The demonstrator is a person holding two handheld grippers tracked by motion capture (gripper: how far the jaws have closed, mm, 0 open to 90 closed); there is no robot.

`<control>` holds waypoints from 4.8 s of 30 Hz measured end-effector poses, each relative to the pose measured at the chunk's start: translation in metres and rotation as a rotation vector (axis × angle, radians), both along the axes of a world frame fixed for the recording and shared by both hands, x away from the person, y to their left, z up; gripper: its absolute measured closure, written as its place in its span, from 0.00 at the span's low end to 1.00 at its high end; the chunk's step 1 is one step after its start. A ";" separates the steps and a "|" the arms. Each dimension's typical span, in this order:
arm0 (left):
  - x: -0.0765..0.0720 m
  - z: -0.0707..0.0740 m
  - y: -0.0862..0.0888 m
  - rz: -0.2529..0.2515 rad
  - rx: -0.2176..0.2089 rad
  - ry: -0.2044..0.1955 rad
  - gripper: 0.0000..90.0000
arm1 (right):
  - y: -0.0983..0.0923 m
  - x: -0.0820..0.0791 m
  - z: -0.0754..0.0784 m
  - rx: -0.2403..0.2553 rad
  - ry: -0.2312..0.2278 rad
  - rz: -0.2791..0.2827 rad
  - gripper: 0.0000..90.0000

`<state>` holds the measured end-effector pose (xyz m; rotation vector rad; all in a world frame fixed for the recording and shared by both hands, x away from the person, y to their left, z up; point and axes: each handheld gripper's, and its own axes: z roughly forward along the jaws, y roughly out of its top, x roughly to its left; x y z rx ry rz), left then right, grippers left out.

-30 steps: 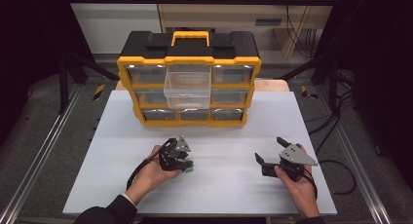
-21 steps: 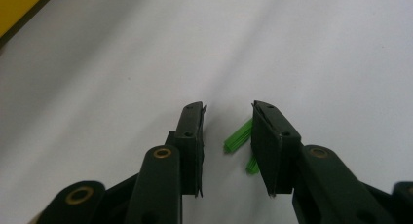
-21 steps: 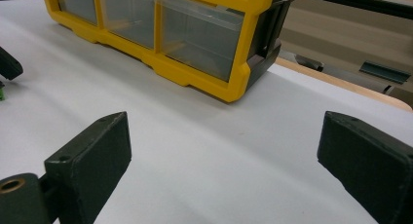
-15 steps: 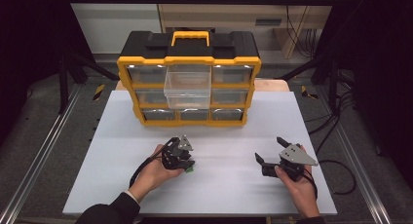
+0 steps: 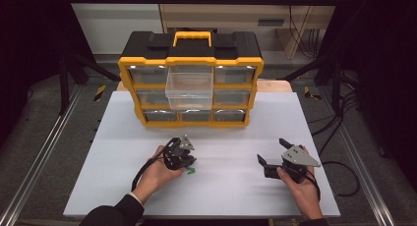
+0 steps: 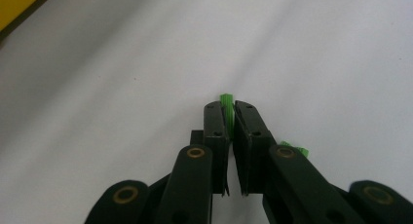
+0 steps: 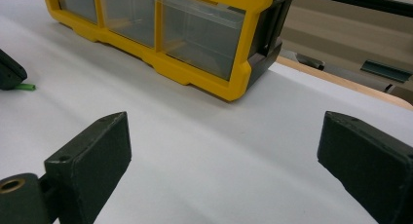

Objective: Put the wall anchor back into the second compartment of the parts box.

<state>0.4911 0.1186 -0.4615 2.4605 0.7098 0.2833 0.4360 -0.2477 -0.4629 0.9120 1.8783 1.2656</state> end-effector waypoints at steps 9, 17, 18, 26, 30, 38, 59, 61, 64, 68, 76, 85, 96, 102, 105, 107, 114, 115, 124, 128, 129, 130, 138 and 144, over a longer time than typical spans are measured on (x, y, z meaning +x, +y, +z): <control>-0.006 0.013 0.005 0.025 -0.053 -0.055 0.94 | 0.000 0.000 0.000 -0.001 0.001 0.000 0.06; -0.016 0.028 0.010 0.038 -0.113 -0.105 0.94 | 0.000 0.000 0.000 -0.002 0.001 0.001 0.06; -0.017 0.029 0.011 0.037 -0.116 -0.108 0.94 | 0.000 0.000 0.000 -0.002 0.001 0.001 0.06; -0.025 0.052 0.018 0.043 -0.165 -0.149 0.94 | 0.001 0.000 -0.001 0.000 0.002 0.001 0.06; -0.028 0.069 0.020 0.047 -0.197 -0.186 0.94 | 0.001 0.000 -0.001 -0.002 0.004 -0.001 0.06; -0.042 0.111 0.018 0.020 -0.238 -0.273 0.94 | 0.000 0.000 0.000 0.006 0.006 0.001 0.06; -0.059 0.196 -0.003 -0.056 -0.274 -0.394 0.94 | -0.002 0.000 0.002 0.041 0.000 -0.006 0.06; -0.059 0.202 -0.005 -0.057 -0.278 -0.402 0.94 | -0.002 0.000 0.002 0.045 0.005 -0.006 0.06; -0.059 0.211 -0.007 -0.059 -0.313 -0.398 0.94 | -0.002 -0.001 0.002 0.048 0.008 -0.005 0.06; -0.057 0.222 -0.012 -0.062 -0.321 -0.413 0.94 | -0.003 -0.001 0.002 0.051 0.007 -0.005 0.06; -0.047 0.238 -0.012 -0.039 -0.358 -0.429 0.94 | -0.004 -0.001 0.002 0.052 0.007 -0.011 0.06; -0.027 0.247 0.004 0.046 -0.351 -0.447 0.94 | -0.003 -0.002 0.002 0.050 0.008 -0.010 0.06; -0.014 0.248 0.020 0.116 -0.380 -0.462 0.94 | -0.002 -0.001 0.002 0.041 0.002 -0.005 0.06; -0.012 0.247 0.017 0.120 -0.376 -0.470 0.94 | -0.003 -0.001 0.003 0.035 0.000 -0.007 0.06; -0.010 0.247 0.016 0.118 -0.364 -0.476 0.94 | -0.003 -0.001 0.003 0.034 0.000 -0.007 0.06; -0.007 0.248 0.016 0.132 -0.358 -0.496 0.94 | -0.003 -0.001 0.003 0.036 -0.003 -0.004 0.06; -0.001 0.249 0.018 0.150 -0.364 -0.497 0.94 | -0.003 0.000 0.002 0.037 0.001 -0.005 0.06; 0.001 0.249 0.017 0.149 -0.362 -0.496 0.94 | -0.003 -0.001 0.003 0.032 0.001 -0.005 0.06; 0.008 0.248 0.015 0.163 -0.363 -0.489 0.94 | -0.003 -0.001 0.003 0.035 0.005 -0.004 0.06; 0.010 0.247 0.014 0.167 -0.363 -0.494 0.93 | -0.003 -0.001 0.002 0.039 0.006 -0.005 0.06; 0.010 0.248 0.014 0.168 -0.365 -0.507 0.91 | -0.003 -0.001 0.002 0.036 0.000 -0.003 0.06; 0.010 0.248 0.014 0.168 -0.365 -0.507 0.87 | -0.003 -0.001 0.002 0.036 0.000 -0.003 0.06; -0.005 0.255 0.016 0.169 -0.372 -0.592 0.60 | -0.002 0.000 0.002 0.030 0.004 -0.001 0.06; -0.034 0.246 0.017 0.109 -0.385 -0.632 0.47 | -0.003 -0.001 0.002 0.033 0.002 -0.002 0.06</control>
